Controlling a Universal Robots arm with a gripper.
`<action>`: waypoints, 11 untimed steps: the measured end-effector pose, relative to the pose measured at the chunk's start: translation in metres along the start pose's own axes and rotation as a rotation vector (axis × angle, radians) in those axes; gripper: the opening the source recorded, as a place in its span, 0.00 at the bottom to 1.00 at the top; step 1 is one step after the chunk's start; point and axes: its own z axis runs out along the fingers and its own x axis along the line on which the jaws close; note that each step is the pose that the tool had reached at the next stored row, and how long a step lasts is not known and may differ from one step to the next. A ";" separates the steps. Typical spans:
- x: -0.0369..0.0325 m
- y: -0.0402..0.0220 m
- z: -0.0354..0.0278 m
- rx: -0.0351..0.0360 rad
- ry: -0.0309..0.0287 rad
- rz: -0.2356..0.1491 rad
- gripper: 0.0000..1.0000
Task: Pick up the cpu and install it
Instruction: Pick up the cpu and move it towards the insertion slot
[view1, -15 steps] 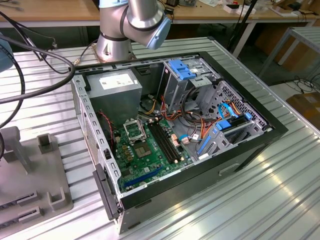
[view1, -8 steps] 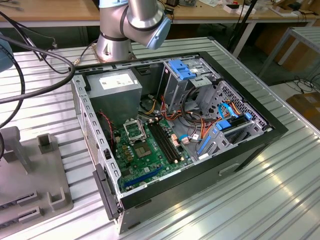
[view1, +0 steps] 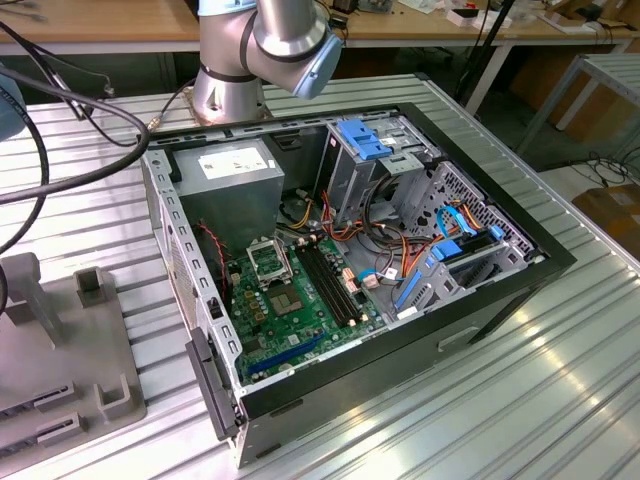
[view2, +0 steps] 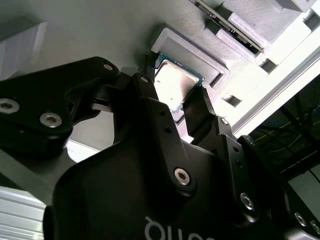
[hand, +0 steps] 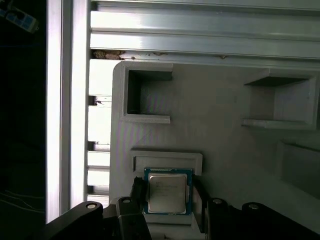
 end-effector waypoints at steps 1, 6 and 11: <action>0.0000 0.0000 -0.0003 0.0001 0.0000 0.000 0.50; 0.0001 -0.0001 -0.0030 0.0001 0.0000 0.000 0.50; 0.0001 -0.0001 -0.0061 0.0000 -0.0001 0.000 0.50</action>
